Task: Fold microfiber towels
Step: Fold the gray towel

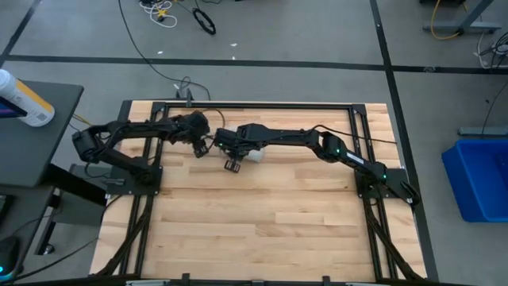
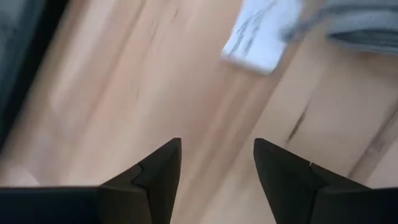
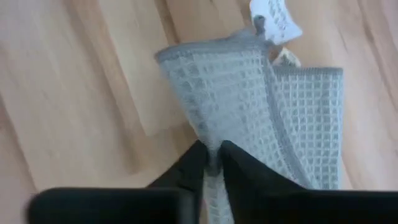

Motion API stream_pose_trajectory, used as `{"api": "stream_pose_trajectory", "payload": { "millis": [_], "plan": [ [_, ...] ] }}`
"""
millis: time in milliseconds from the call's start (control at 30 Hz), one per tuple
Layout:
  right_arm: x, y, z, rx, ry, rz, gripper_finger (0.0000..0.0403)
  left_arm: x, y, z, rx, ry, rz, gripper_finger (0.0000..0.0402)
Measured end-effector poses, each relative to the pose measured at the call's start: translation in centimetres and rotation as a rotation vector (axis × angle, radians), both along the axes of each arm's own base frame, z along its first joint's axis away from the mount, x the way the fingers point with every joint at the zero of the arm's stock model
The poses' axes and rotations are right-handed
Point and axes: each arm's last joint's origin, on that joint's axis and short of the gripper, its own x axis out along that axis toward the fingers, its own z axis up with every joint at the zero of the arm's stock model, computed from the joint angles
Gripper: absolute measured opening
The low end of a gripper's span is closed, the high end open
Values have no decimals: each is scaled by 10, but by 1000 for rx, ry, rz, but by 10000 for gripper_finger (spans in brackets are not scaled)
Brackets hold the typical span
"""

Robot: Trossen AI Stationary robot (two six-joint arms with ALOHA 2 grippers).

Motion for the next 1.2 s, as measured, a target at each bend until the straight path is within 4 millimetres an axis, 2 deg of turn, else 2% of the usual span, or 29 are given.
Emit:
{"api": "stream_pose_trajectory", "payload": {
  "millis": [167,267,367,533,700,800,933,1033,1200],
  "plan": [
    [1,-2,11,26,-68,-42,140,-8,0,4,-205,-135,217,193],
    [-3,-4,32,51,-128,-57,186,-5,0,12,-270,-279,280,184],
    [-9,-7,56,85,-192,-83,209,-1,1,24,-286,-421,313,177],
    [-25,-20,77,234,-200,-89,204,3,3,40,-347,-616,340,172],
    [-41,-30,89,368,-157,-22,174,9,4,38,-593,-723,275,172],
    [-46,-30,98,483,-191,54,155,10,12,25,-723,-726,324,178],
    [-53,-29,114,564,-238,147,142,7,28,11,-780,-708,431,191],
    [-59,-26,126,568,-265,187,146,4,43,8,-786,-691,485,197],
    [-63,-26,133,553,-278,209,172,-3,59,-5,-824,-528,534,199]
  ]
}}
